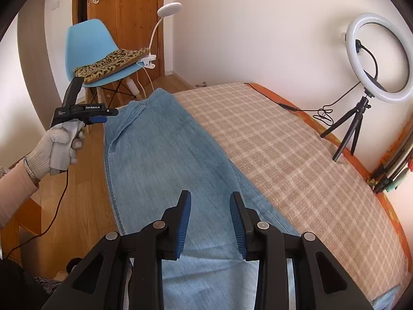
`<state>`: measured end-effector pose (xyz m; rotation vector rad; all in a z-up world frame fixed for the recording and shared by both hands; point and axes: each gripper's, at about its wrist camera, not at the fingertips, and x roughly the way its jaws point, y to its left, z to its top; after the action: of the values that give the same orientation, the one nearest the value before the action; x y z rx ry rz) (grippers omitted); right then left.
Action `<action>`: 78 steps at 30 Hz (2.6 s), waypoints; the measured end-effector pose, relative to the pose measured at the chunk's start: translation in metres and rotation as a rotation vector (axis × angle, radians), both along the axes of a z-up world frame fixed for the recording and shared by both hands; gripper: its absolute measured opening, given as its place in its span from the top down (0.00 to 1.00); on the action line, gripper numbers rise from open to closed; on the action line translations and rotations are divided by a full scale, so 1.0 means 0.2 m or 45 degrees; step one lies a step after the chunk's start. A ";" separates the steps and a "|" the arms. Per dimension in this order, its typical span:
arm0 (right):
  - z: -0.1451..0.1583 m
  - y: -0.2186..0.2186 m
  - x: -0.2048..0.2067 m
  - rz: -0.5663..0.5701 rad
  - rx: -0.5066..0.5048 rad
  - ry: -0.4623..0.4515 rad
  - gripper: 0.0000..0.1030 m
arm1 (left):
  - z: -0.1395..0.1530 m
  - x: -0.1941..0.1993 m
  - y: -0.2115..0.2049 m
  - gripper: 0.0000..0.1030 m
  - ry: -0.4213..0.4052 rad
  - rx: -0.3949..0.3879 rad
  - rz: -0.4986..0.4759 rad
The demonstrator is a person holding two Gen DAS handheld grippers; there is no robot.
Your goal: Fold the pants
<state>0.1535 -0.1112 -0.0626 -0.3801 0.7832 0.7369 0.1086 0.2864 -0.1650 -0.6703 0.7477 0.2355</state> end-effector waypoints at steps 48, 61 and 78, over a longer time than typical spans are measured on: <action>-0.55 1.70 1.17 0.204 0.073 0.528 0.49 | -0.09 -0.01 0.19 0.95 -0.097 0.033 0.040; -0.46 1.73 0.91 0.479 0.061 0.394 0.99 | -0.12 0.02 0.20 0.79 -0.059 0.037 0.052; -0.50 1.93 0.95 0.338 -0.134 0.103 0.87 | -0.14 -0.03 0.27 0.95 -0.085 0.071 0.139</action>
<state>0.3432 0.2747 -0.1620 -0.5593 0.8592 0.9660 0.1035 0.3403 -0.1940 -0.6639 0.6394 0.3314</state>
